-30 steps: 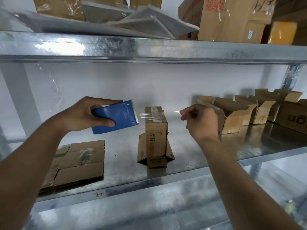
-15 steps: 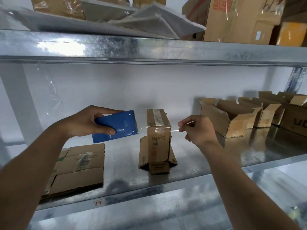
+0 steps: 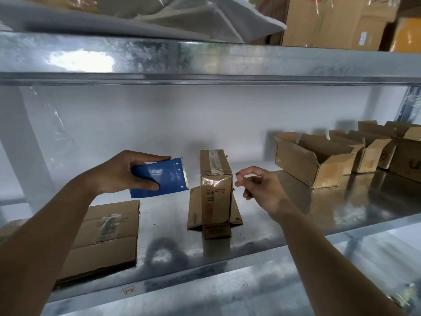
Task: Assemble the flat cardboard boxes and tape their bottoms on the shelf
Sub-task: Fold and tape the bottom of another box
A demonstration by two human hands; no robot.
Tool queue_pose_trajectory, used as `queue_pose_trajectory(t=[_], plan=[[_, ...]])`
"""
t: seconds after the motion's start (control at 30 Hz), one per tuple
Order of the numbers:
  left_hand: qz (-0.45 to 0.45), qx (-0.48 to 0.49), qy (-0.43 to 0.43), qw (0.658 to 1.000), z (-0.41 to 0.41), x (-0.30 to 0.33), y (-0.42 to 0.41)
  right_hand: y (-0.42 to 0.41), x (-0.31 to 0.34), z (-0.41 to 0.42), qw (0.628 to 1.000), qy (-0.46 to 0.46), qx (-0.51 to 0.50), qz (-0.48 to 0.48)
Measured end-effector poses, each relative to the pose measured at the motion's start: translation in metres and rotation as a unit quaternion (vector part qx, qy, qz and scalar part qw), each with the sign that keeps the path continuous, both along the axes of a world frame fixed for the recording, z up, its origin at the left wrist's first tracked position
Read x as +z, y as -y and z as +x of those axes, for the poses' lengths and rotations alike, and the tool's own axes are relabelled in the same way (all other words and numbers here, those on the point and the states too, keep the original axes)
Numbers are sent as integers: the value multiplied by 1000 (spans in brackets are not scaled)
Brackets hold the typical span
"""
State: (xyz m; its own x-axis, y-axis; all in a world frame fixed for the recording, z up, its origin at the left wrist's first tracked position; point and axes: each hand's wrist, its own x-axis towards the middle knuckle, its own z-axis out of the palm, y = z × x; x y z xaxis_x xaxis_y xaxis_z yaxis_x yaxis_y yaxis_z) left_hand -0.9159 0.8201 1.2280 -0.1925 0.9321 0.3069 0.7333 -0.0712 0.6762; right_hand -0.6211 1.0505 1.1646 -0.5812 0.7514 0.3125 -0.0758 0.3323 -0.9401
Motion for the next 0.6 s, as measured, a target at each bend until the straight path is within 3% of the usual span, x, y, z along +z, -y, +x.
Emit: queue_pose_trajectory(t=[0.17, 0.37, 0.6], plan=[[2, -7, -3, 1000, 2, -8, -9, -3, -11, -15, 999, 22, 32, 2], [5, -16, 7, 1000, -1, -14, -20, -15, 0, -23, 992, 117, 30, 20], [13, -15, 12, 1000, -3, -16, -30, -29, 7, -48, 973, 166, -28, 156]])
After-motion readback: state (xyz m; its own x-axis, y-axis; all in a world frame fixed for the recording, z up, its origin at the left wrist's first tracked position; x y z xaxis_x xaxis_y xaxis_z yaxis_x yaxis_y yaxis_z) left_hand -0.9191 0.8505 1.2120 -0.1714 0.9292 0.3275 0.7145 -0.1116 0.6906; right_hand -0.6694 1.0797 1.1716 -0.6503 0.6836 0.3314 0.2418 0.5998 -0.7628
